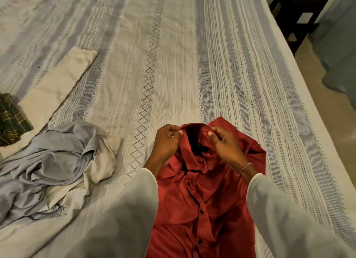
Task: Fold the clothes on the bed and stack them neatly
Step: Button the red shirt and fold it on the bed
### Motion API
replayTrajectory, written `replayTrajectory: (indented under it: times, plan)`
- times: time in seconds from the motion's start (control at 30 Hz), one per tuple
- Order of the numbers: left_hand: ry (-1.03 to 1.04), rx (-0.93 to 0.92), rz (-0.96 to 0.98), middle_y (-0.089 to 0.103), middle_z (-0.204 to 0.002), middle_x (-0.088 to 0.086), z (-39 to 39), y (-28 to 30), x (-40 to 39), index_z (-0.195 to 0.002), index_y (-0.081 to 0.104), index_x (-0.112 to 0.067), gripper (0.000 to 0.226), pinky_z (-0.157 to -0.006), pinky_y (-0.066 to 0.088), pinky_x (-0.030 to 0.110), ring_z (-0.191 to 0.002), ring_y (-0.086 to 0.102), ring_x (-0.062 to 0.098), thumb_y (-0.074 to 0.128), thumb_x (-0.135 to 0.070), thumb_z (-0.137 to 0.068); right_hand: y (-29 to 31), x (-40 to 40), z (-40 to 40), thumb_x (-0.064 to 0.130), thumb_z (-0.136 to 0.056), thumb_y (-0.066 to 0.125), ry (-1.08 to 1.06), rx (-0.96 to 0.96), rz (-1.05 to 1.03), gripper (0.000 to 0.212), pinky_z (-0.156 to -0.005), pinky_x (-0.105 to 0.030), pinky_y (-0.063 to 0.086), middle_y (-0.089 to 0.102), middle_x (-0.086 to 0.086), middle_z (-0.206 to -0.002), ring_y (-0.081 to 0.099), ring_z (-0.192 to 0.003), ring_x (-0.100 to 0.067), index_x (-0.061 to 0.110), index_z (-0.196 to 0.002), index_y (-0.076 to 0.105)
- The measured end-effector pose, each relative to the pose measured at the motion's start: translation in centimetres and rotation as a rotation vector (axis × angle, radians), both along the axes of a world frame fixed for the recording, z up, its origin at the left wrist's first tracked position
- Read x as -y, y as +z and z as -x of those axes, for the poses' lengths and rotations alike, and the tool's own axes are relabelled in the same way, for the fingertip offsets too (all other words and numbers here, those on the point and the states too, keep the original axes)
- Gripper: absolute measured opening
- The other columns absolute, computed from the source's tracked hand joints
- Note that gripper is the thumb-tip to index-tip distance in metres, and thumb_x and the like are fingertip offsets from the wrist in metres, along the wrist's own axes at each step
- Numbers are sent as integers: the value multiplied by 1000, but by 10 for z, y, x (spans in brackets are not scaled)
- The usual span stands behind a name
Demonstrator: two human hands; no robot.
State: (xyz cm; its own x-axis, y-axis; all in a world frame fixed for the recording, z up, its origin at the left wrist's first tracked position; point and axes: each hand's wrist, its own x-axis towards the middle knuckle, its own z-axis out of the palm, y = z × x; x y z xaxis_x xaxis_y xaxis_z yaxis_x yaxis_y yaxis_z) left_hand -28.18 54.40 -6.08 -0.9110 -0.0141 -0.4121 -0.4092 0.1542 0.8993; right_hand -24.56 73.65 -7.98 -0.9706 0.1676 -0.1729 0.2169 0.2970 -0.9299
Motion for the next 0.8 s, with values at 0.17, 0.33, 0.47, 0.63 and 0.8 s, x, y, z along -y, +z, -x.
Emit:
replayTrajectory:
  times: [0.17,0.33,0.47,0.63,0.8]
  plan:
    - [-94,49,-4,77,-87,10,-1,7,4,-93,75,-3,14,-78,59,36,-81,73,21,67,-14,-94,4,-4,3,37,-92,72,-53,96,105,34,-65,-31,43,63,-2,-73,53,-68,-13,8,-75,67]
    - [-203,155,107,61,-75,8,-1,9,13,-81,70,-7,26,-66,42,30,-69,56,17,66,-31,-91,15,-11,2,26,-93,69,-65,302,412,33,-73,-36,44,65,-15,-83,57,-78,-26,-7,-93,71]
    - [-162,282,-89,72,-80,12,-2,16,12,-90,72,-3,25,-66,55,29,-68,71,18,68,-28,-91,15,-7,2,21,-93,68,-173,411,672,16,-71,-32,51,68,-10,-80,65,-71,-21,11,-83,75]
    - [-259,76,71,66,-86,8,-7,9,16,-109,59,-12,46,-63,54,25,-72,65,17,88,-16,-74,4,-8,-8,27,-81,82,-132,322,550,36,-81,-32,58,74,-12,-100,70,-91,-25,5,-106,67]
    - [-350,-388,708,65,-93,8,-9,-3,19,-92,67,-12,14,-72,51,34,-84,62,24,77,-16,-83,-14,-16,-15,21,-78,86,-85,50,-344,23,-74,-28,49,69,0,-91,65,-83,-15,23,-91,66]
